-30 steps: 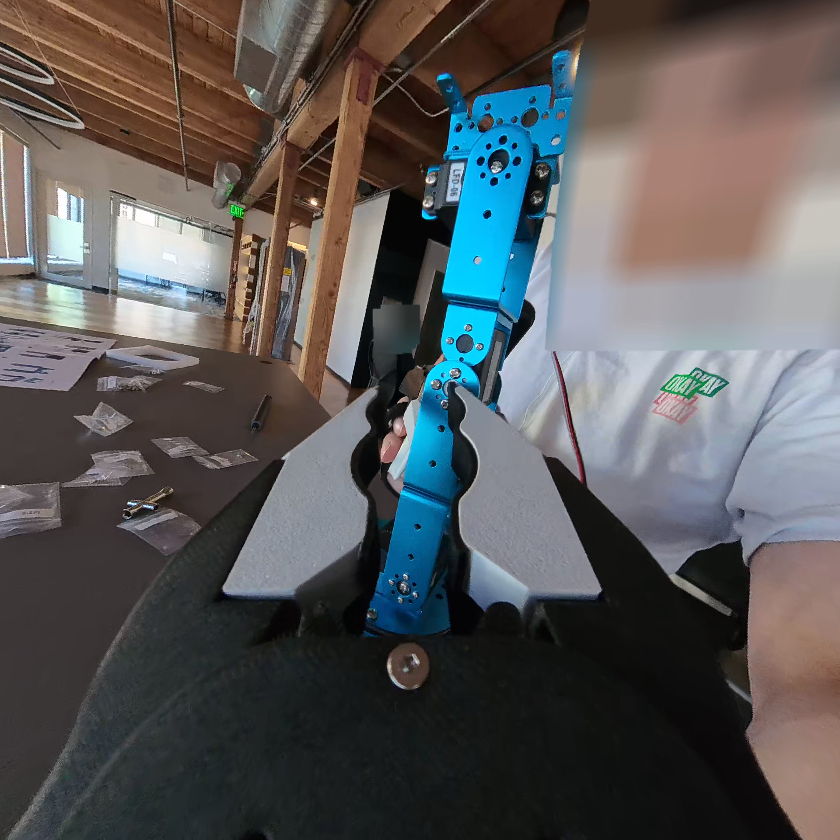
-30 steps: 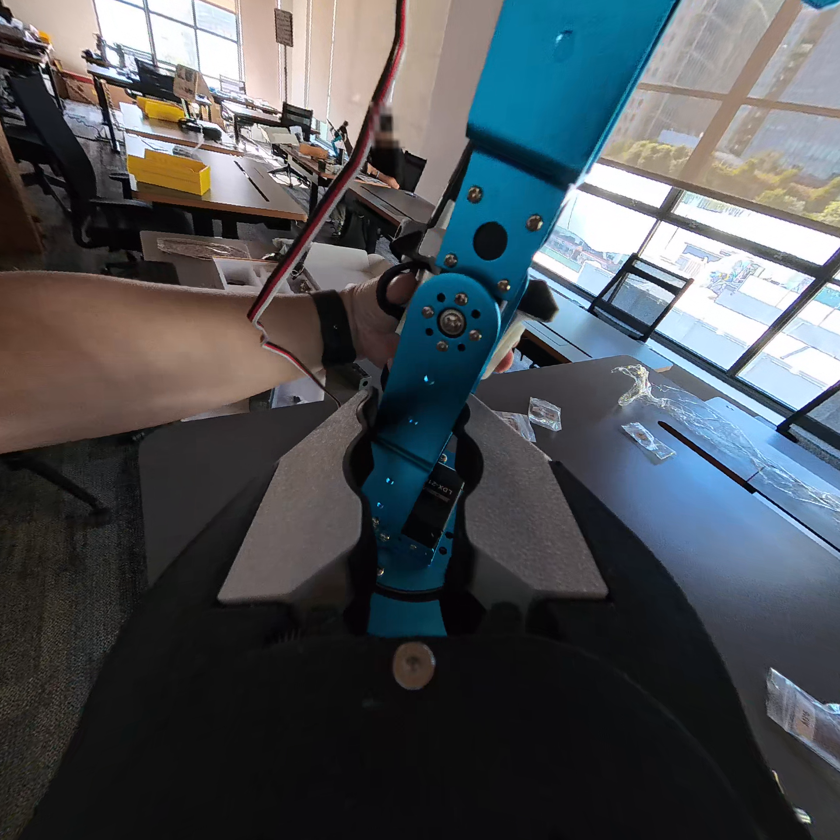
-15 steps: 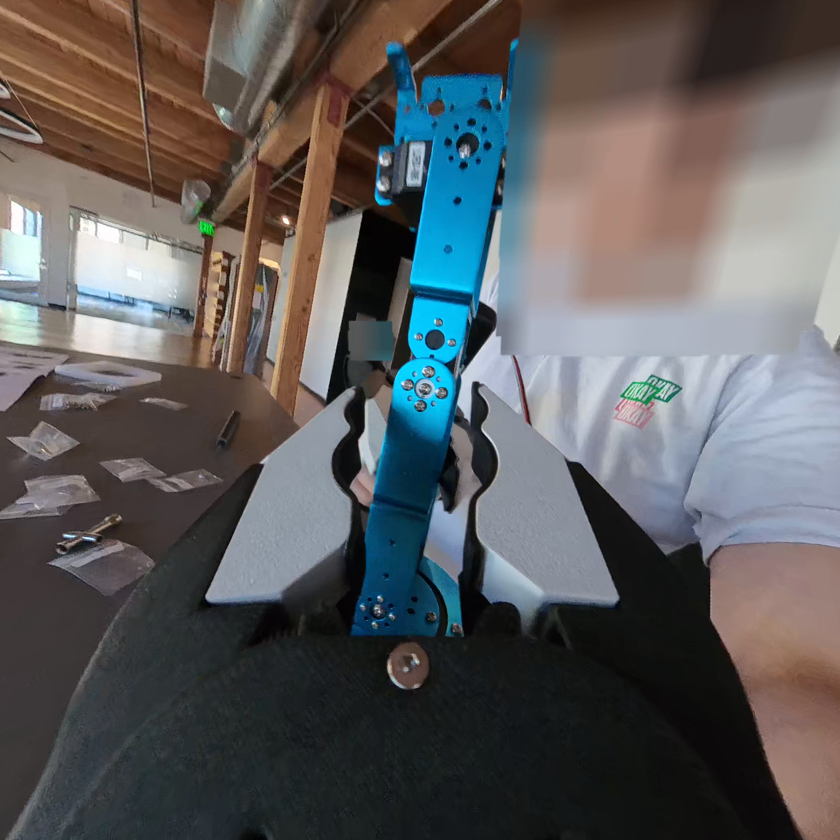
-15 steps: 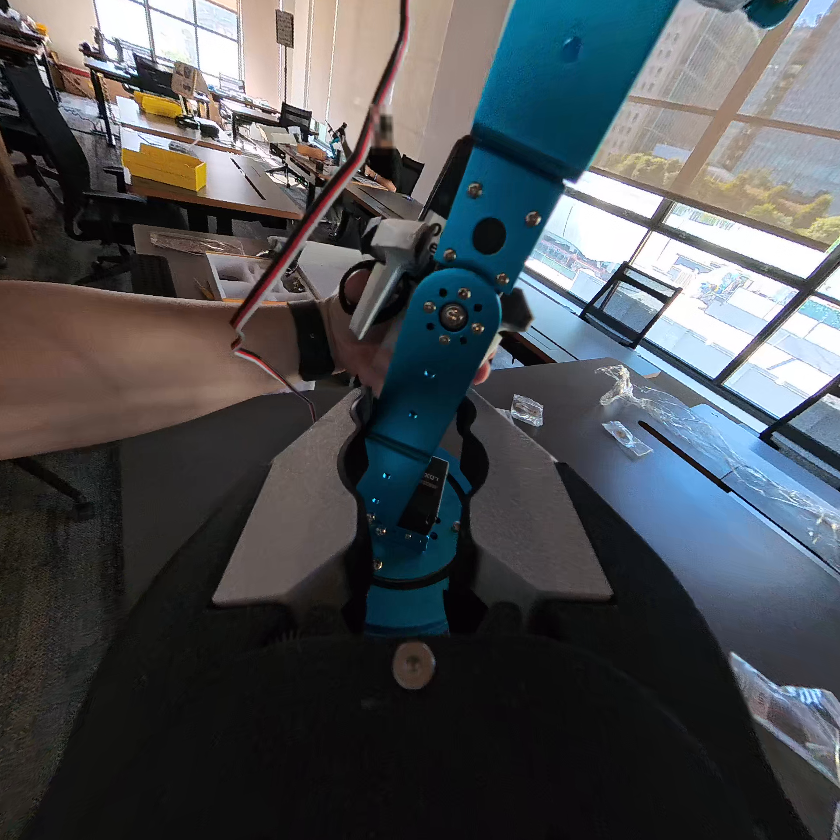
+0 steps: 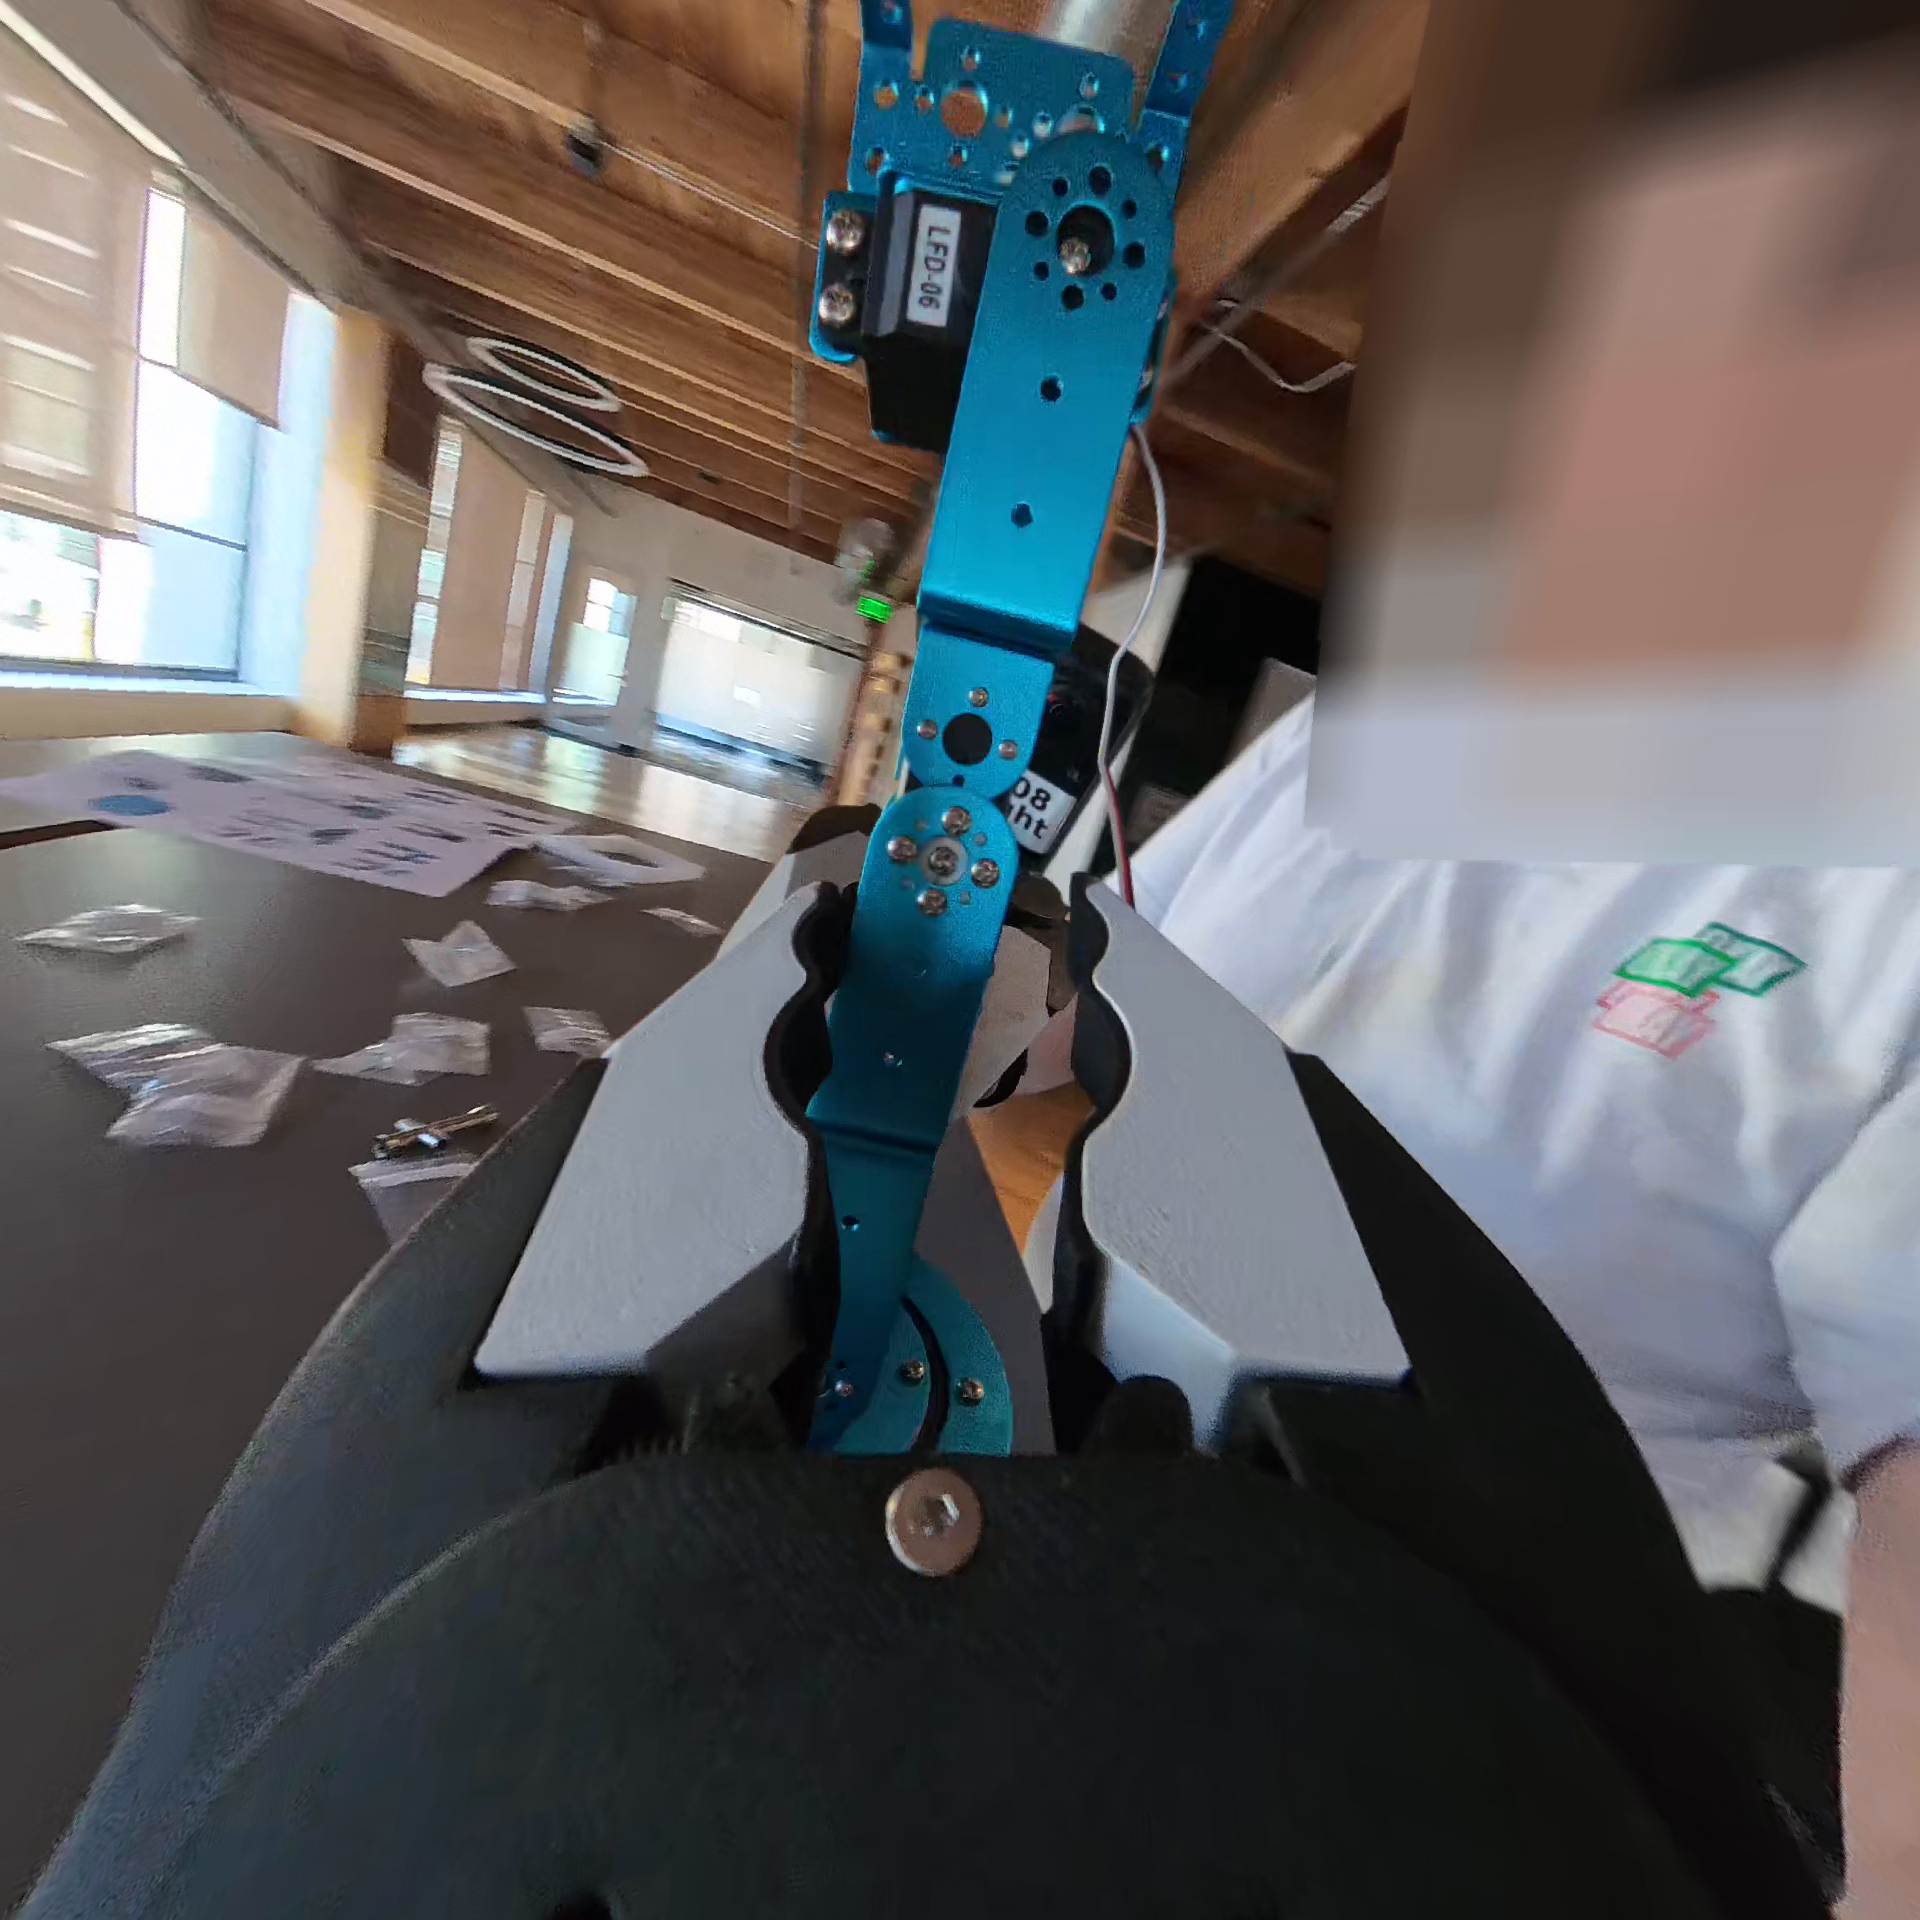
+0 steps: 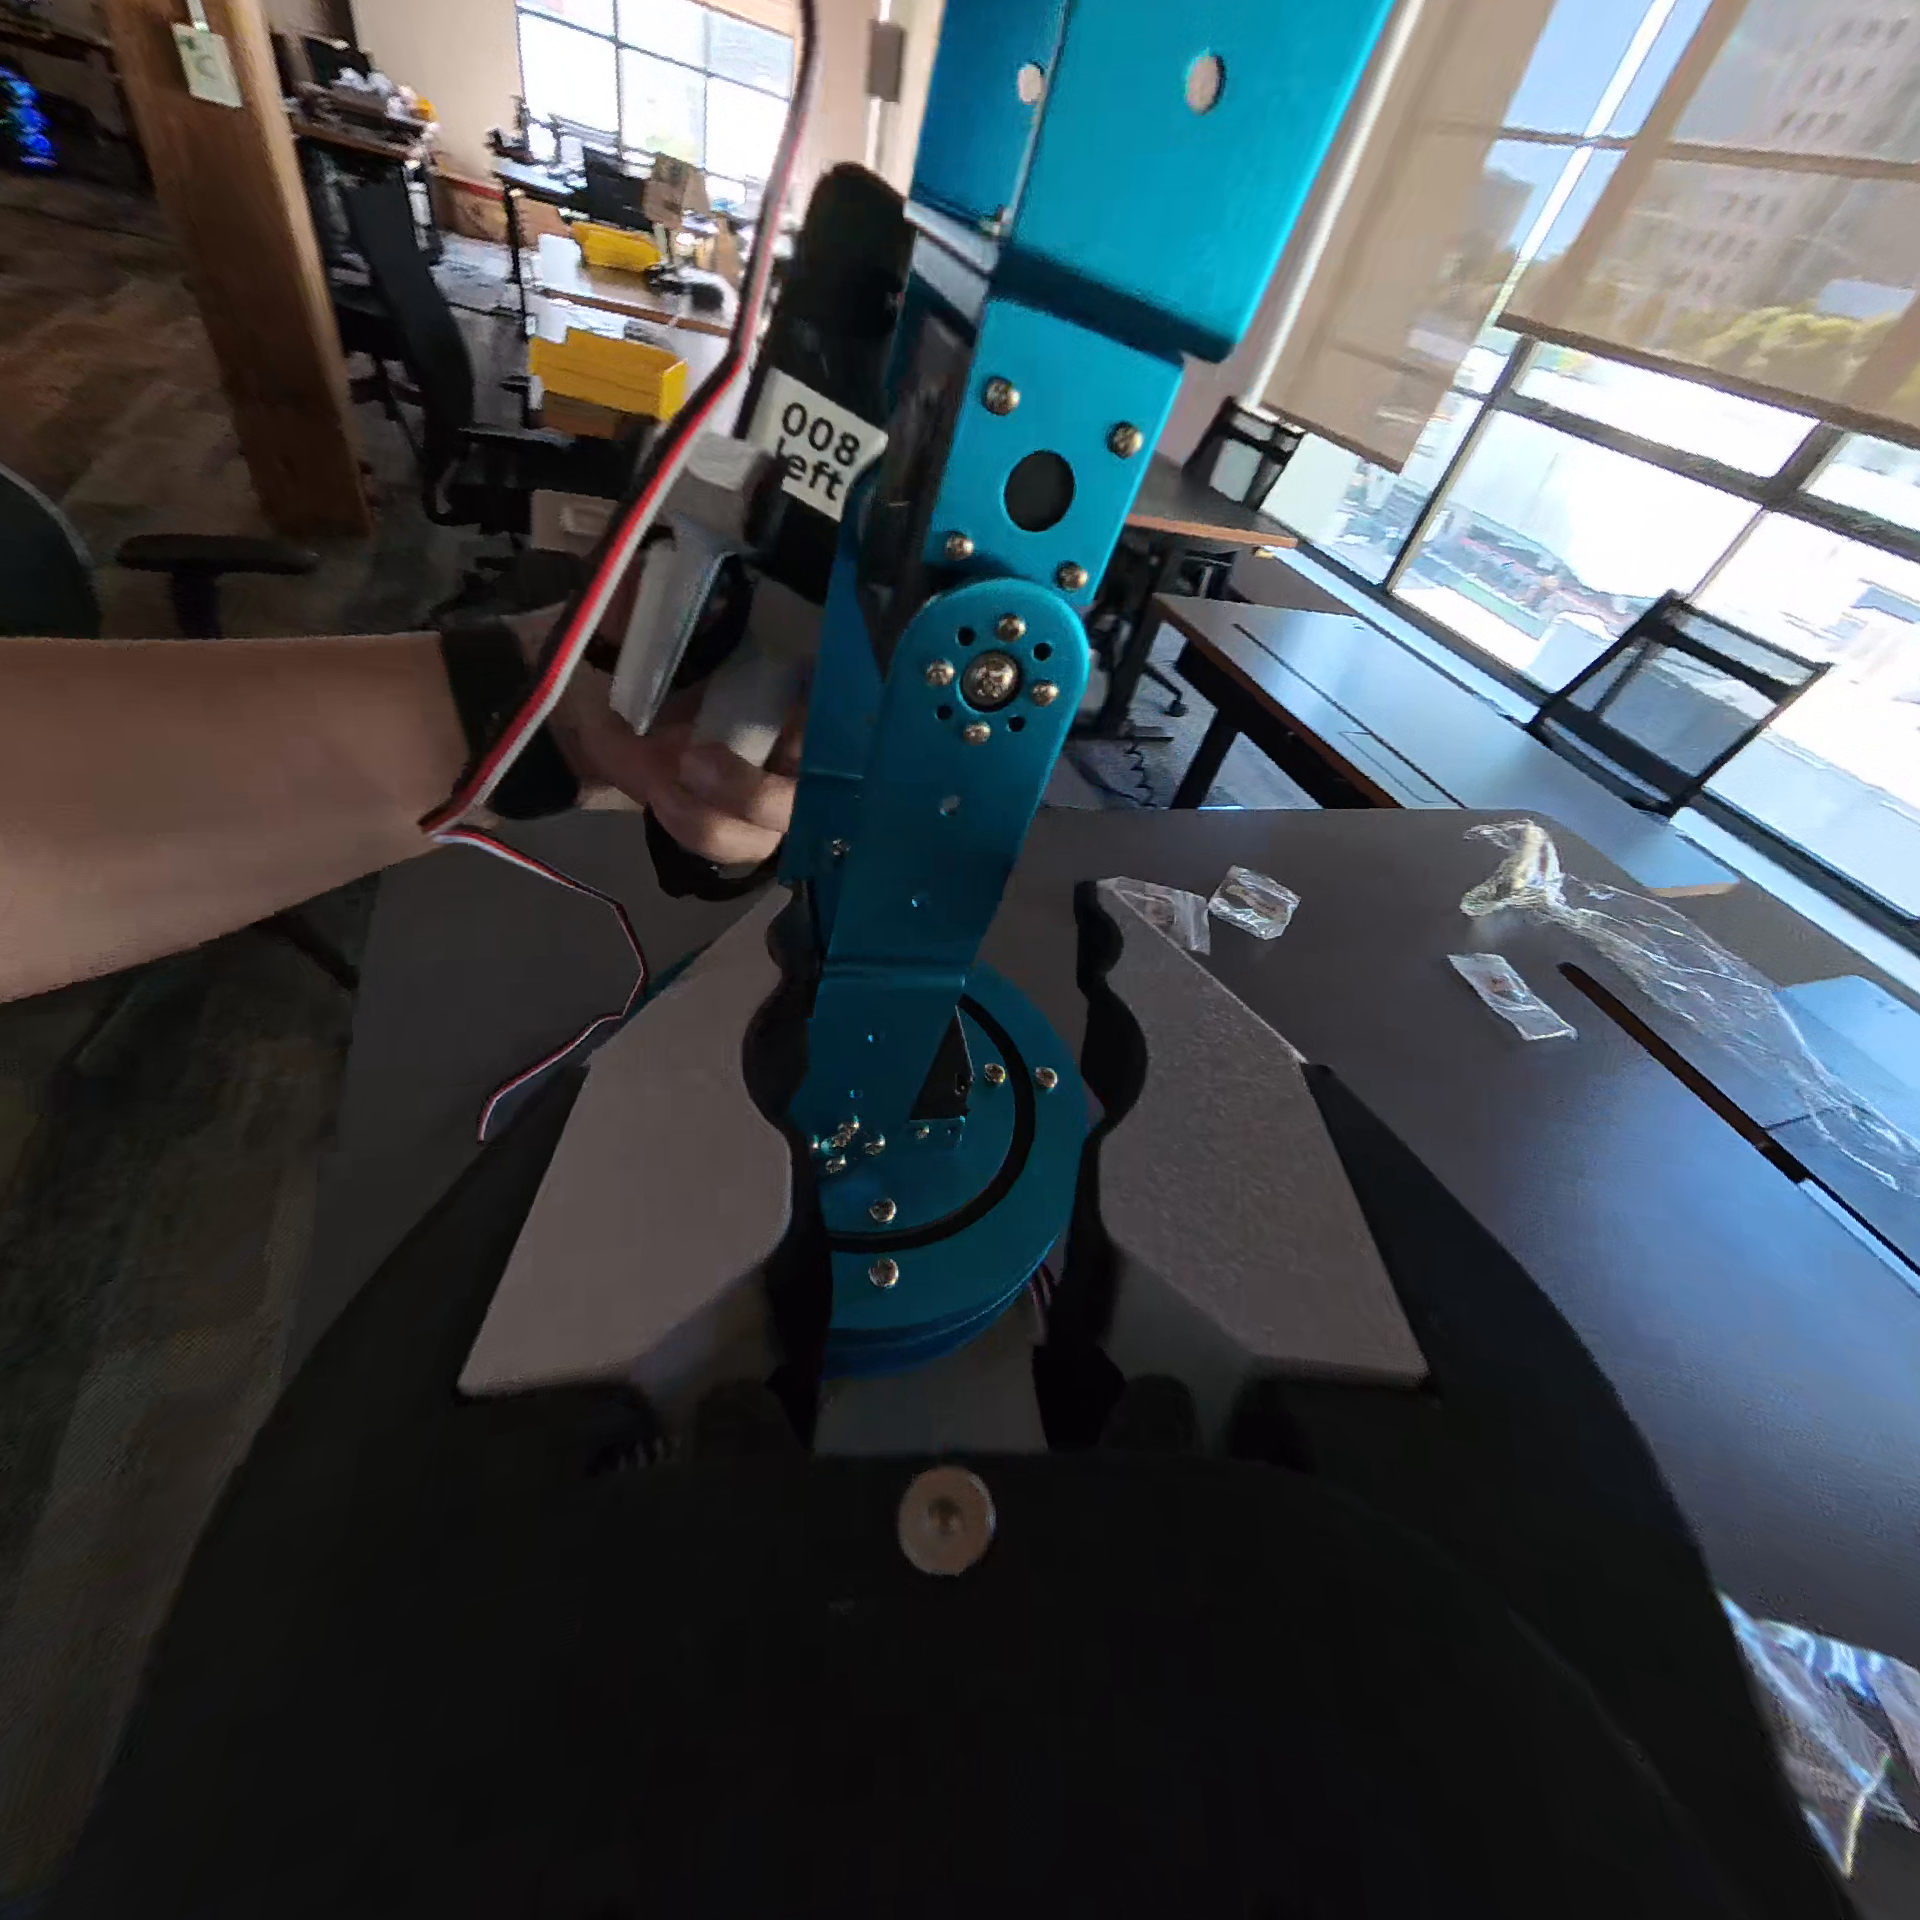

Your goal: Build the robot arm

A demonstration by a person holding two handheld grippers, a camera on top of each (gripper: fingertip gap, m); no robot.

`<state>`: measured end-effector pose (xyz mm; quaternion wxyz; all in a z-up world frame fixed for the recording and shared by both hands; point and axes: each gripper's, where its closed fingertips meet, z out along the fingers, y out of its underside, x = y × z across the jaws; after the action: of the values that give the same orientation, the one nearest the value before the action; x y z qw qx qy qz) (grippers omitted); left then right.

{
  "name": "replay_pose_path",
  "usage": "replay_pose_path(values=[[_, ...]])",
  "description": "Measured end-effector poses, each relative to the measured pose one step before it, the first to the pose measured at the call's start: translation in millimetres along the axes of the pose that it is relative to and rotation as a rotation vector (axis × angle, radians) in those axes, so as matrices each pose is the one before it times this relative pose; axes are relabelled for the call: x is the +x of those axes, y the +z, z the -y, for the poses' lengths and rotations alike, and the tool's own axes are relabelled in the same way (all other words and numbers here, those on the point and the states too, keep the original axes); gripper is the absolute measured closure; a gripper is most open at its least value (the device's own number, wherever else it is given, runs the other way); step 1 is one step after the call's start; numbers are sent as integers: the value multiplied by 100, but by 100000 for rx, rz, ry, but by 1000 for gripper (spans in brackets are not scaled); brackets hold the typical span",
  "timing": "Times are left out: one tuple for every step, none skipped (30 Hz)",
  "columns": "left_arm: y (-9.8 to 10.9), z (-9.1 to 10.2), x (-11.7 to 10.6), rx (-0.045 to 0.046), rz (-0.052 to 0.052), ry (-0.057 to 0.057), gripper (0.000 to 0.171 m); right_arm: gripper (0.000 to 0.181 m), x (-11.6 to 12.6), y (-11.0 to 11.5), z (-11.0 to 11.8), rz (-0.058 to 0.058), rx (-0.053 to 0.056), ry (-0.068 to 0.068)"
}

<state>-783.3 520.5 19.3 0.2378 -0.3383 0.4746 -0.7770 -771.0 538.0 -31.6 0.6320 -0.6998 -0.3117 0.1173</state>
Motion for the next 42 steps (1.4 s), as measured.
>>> replay_pose_path(values=[[243, -68, 23, 1565, 5573, 960, 128, 129, 125, -196, -88, 3175, -983, 111], [225, -88, 132, 1564, 5088, 1133, 126, 127, 134, -209, -92, 2918, -913, -29], [213, -118, 147, 1442, 4899, 1192, 123, 124, 161, -196, -77, 2381, -502, -236], [184, -129, 104, 1124, 4995, 1047, 123, 124, 36, -207, -70, 2715, -278, -669], [168, -122, 151, 790, 4643, 857, 124, 124, -7, -207, -81, 2632, -193, -651], [163, -135, 154, 679, 4628, 981, 124, 124, 1, -239, -80, 2295, -143, -369], [162, -141, 93, 787, 5135, 1203, 125, 124, 20, -239, -96, 1903, -339, -423], [158, -119, 101, 1058, 4998, 1355, 127, 124, 52, -218, -77, 1706, -328, -694], [163, -120, 191, 1160, 4294, 1272, 126, 124, 81, -202, -76, 1571, -352, -961], [140, -88, 114, 1432, 4304, 916, 126, 124, 144, -173, -86, 1300, -184, -1057], [140, -61, 35, 1678, 4299, 272, 127, 124, 180, -156, -96, 1306, -160, -708], [155, -45, 64, 1702, 3896, -226, 126, 124, 249, -142, -136, 1348, -326, -484], [162, -51, 103, 1550, 3470, -156, 126, 124, 261, -141, -118, 1682, -147, -556], [176, -84, 101, 1411, 3333, 97, 126, 124, 305, -122, -158, 1529, -90, -426], [198, -125, 135, 1170, 2951, 409, 126, 124, 313, -100, -172, 1532, -218, 430], [217, -173, 209, 767, 2448, 680, 126, 126, 294, -106, -134, 1685, -94, 451], [237, -206, 218, 587, 2315, 754, 128, 126, 345, -92, -136, 1254, 69, -258], [271, -216, 250, 595, 2137, 761, 128, 127, 512, -80, -172, 209, -236, -273], [297, -217, 262, 564, 1958, 662, 128, 128, 483, -88, -123, 302, -36, -532], [345, -202, 259, 714, 2049, 391, 128, 128, 191, -27, -55, 2049, 264, -816], [383, -229, 283, 646, 1944, 413, 128, 126, 278, -16, -115, 1685, -345, -564], [407, -250, 272, 704, 1892, 724, 127, 125, 294, 11, -73, 1489, -494, -118], [434, -236, 227, 874, 2092, 832, 127, 126, 161, 53, -13, 2145, -251, -489], [423, -226, 234, 1035, 2074, 1129, 126, 129, 87, 65, 7, 2750, 173, -1239], [390, -224, 214, 875, 2169, 1480, 126, 129, 53, 56, -3, 3421, 476, -837], [367, -221, 163, 715, 2379, 1280, 127, 127, 122, 68, -131, 3511, -189, 485], [369, -174, 133, 811, 2460, 964, 128, 124, 151, 86, -97, 3756, -175, 2040], [354, -145, 108, 884, 2572, 1128, 127, 125, 23, 88, -64, 4588, -106, 1923], [327, -149, 39, 687, 2864, 1788, 128, 127, -48, 41, 0, 4680, 584, 248], [285, -143, 7, 612, 3005, 2063, 130, 125, 57, 4, -25, 3558, 843, -1124], [267, -151, 11, 436, 2880, 2050, 130, 125, 53, 4, 7, 2994, 1132, -868], [262, -124, -48, 359, 3374, 2122, 131, 124, 31, 3, -25, 2410, 752, -584], [253, -132, -50, 429, 3355, 2162, 133, 122, 191, 25, -47, 796, 170, -138], [254, -127, 4, 230, 2944, 2038, 134, 120, 109, 14, 15, 827, 215, 142], [235, -99, -42, 108, 3276, 1999, 134, 121, 15, 31, 17, 1002, 176, -234], [198, -98, -40, -16, 3187, 2028, 135, 122, -5, 53, 47, 892, 246, -203], [177, -99, 14, -332, 2812, 2532, 135, 123, -34, 58, 34, 1195, 315, -110], [140, -112, 4, -589, 2748, 3236, 135, 124, -45, 85, 10, 1266, 123, -56], [142, -116, -34, -829, 2568, 3353, 137, 123, -16, 77, -18, 1216, -70, 348], [185, -115, -58, -973, 2267, 2550, 140, 123, 27, 47, -47, 1151, -289, 781], [212, -101, 12, -1037, 1249, 1300, 142, 123, 46, 11, -51, 923, -52, 917], [261, -92, 71, -974, 439, 235, 144, 122, 127, 1, -86, 434, 33, 752]])
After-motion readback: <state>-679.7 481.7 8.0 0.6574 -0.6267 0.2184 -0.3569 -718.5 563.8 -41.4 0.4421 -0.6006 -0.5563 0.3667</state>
